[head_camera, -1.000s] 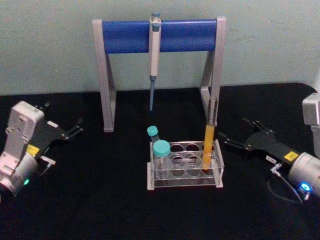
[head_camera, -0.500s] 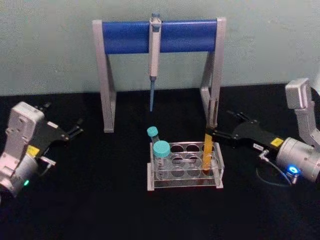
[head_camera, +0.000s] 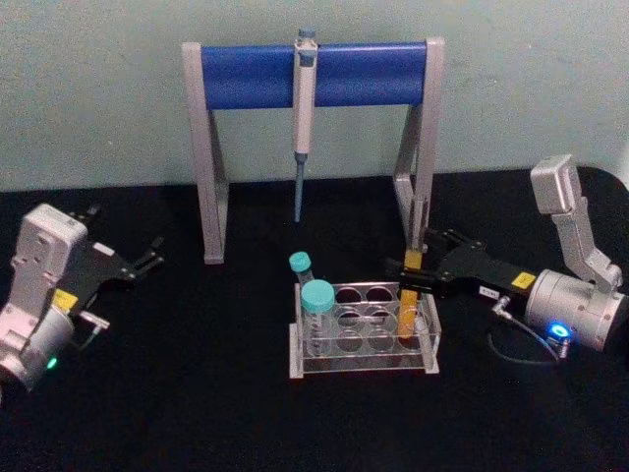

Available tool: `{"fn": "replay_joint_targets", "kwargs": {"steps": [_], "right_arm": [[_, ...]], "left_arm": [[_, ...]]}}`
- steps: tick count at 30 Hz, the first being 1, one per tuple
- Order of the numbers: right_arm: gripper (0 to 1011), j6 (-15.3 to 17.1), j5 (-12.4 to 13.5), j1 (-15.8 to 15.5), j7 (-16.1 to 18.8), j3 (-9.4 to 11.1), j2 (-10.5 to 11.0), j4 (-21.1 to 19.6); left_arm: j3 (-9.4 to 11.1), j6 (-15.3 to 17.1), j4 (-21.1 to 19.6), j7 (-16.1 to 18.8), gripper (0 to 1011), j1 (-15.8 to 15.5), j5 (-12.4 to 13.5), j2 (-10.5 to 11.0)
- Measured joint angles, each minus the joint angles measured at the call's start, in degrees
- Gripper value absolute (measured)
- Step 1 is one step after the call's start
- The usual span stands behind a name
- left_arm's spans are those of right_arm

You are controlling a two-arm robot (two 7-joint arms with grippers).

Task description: Pick up the test tube from the test tube rack, shake it, then place it back into the test tube rack.

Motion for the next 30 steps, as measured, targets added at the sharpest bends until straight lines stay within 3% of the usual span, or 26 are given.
{"fn": "replay_joint_targets", "kwargs": {"steps": [21,30], "right_arm": [[995,-0.5,0.4,0.5,0.4,-0.4,-0.3,0.6],[788,-0.5,0.4,0.4,0.3,-0.4,-0.2,0.5]], "left_arm": [[0.0,0.0,0.0,0.0,1001,0.0,0.0,0.0],[0.0,0.0,0.0,0.0,1001,0.0,0.0,0.0]]}}
